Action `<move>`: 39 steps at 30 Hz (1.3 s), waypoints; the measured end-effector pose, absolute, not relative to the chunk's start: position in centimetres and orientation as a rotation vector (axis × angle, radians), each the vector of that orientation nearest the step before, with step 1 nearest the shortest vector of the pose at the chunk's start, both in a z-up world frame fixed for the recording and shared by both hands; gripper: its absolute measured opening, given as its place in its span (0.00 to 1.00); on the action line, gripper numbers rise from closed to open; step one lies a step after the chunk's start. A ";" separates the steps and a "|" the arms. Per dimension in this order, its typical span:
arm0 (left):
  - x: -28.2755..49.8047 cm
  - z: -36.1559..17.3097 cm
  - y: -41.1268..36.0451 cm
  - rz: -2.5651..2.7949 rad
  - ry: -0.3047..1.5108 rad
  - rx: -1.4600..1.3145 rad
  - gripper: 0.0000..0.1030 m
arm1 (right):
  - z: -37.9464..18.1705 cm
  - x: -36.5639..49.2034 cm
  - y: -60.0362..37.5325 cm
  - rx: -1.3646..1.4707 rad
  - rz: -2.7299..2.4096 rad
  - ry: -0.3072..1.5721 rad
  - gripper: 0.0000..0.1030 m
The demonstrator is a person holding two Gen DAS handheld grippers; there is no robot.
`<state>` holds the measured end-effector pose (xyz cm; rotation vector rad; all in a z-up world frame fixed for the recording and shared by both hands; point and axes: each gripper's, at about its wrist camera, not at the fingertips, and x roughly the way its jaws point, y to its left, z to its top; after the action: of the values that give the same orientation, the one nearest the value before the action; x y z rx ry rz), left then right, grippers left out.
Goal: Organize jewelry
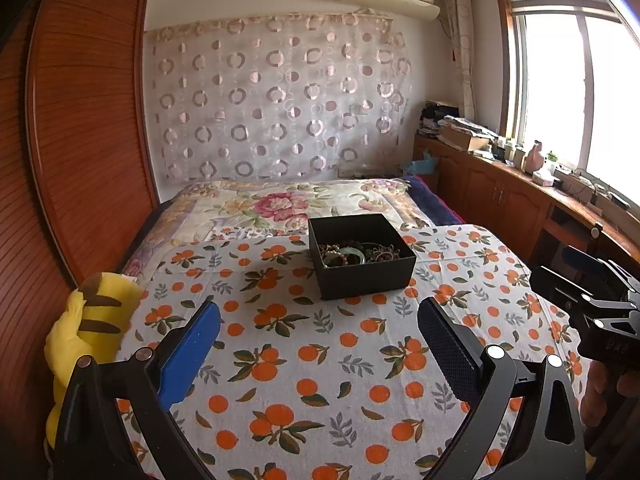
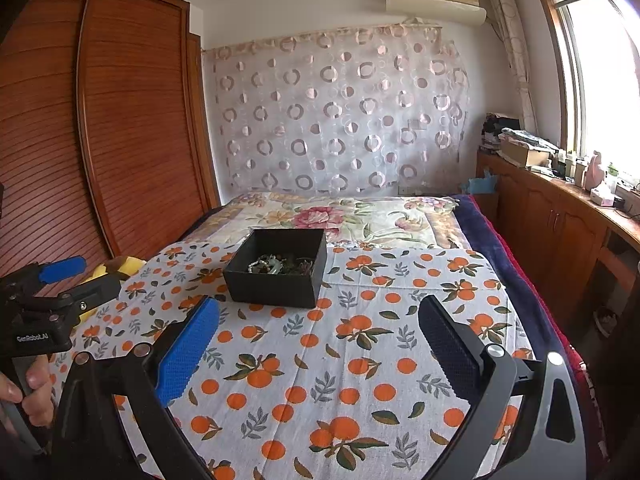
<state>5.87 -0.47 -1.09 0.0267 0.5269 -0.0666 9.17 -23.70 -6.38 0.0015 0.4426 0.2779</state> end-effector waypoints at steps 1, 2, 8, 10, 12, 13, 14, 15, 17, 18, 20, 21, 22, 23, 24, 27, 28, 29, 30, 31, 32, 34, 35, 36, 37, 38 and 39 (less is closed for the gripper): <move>5.9 -1.1 -0.5 -0.066 0.527 0.026 0.93 | -6.4 9.2 -23.7 0.000 0.279 0.442 0.98; 5.8 -1.1 -0.4 -0.068 0.526 0.025 0.93 | -6.4 9.1 -23.7 -0.001 0.278 0.440 0.98; 5.6 -1.0 -0.5 -0.062 0.522 0.033 0.93 | -6.4 9.1 -23.6 0.000 0.272 0.438 0.98; 5.6 -1.0 -0.6 -0.066 0.522 0.032 0.93 | -6.5 9.1 -23.6 0.001 0.270 0.438 0.98; 5.5 -1.0 -0.7 -0.064 0.522 0.033 0.93 | -6.4 9.1 -23.6 0.001 0.270 0.438 0.98; 5.5 -1.0 -0.7 -0.066 0.521 0.030 0.93 | -6.4 9.1 -23.6 0.001 0.271 0.438 0.98; 5.5 -1.0 -0.7 -0.066 0.521 0.028 0.93 | -6.4 9.1 -23.6 0.001 0.271 0.438 0.98; 5.5 -0.9 -0.8 -0.064 0.520 0.028 0.93 | -6.4 9.1 -23.6 0.001 0.271 0.437 0.98; 5.4 -0.9 -0.8 -0.064 0.519 0.029 0.93 | -6.4 9.1 -23.7 0.002 0.270 0.438 0.98; 5.4 -0.9 -0.8 -0.061 0.518 0.028 0.93 | -6.4 9.1 -23.7 0.003 0.271 0.438 0.98; 5.4 -0.9 -0.8 -0.063 0.519 0.025 0.93 | -6.4 9.1 -23.7 0.002 0.270 0.438 0.98; 5.4 -0.8 -0.8 -0.062 0.518 0.026 0.93 | -6.4 9.1 -23.6 0.002 0.271 0.438 0.98; 5.4 -0.9 -0.8 -0.061 0.518 0.028 0.93 | -6.4 9.0 -23.7 0.002 0.270 0.437 0.98; 5.4 -0.9 -0.8 -0.062 0.518 0.028 0.93 | -6.4 9.1 -23.7 0.003 0.270 0.437 0.98; 5.4 -0.8 -0.8 -0.063 0.518 0.027 0.93 | -6.4 9.1 -23.7 0.003 0.271 0.437 0.98; 5.4 -0.8 -0.7 -0.062 0.517 0.028 0.93 | -6.4 9.1 -23.7 0.003 0.270 0.437 0.98; 5.4 -0.8 -0.7 -0.062 0.517 0.027 0.93 | -6.4 9.1 -23.7 0.004 0.271 0.437 0.98; 5.3 -0.8 -0.8 -0.062 0.516 0.027 0.93 | -6.4 9.1 -23.7 0.005 0.270 0.437 0.98; 5.4 -0.8 -0.8 -0.062 0.515 0.027 0.93 | -6.4 9.1 -23.7 0.004 0.269 0.437 0.98; 5.4 -0.7 -0.7 -0.062 0.515 0.028 0.93 | -6.4 9.1 -23.8 0.004 0.270 0.437 0.98; 5.4 -0.7 -0.7 -0.062 0.514 0.027 0.93 | -6.4 9.0 -23.7 0.004 0.270 0.436 0.98; 5.4 -0.6 -0.7 -0.064 0.512 0.027 0.93 | -6.4 9.1 -23.8 0.005 0.270 0.437 0.98; 5.3 -0.5 -0.8 -0.064 0.510 0.028 0.93 | -6.4 9.1 -23.8 0.005 0.270 0.437 0.98; 5.3 -0.4 -0.8 -0.065 0.509 0.027 0.93 | -6.4 9.0 -23.7 0.004 0.270 0.436 0.98; 5.3 -0.4 -0.8 -0.066 0.509 0.027 0.93 | -6.4 9.0 -23.7 0.004 0.270 0.436 0.98; 5.2 -0.3 -0.8 -0.066 0.507 0.028 0.93 | -6.4 9.1 -23.8 0.005 0.271 0.436 0.98; 5.1 -0.3 -0.9 -0.066 0.506 0.029 0.93 | -6.4 9.1 -23.8 0.004 0.270 0.436 0.98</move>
<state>5.15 -0.86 -0.28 0.0291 0.5055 -0.0662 9.06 -23.79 -6.36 0.0044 0.4358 0.2704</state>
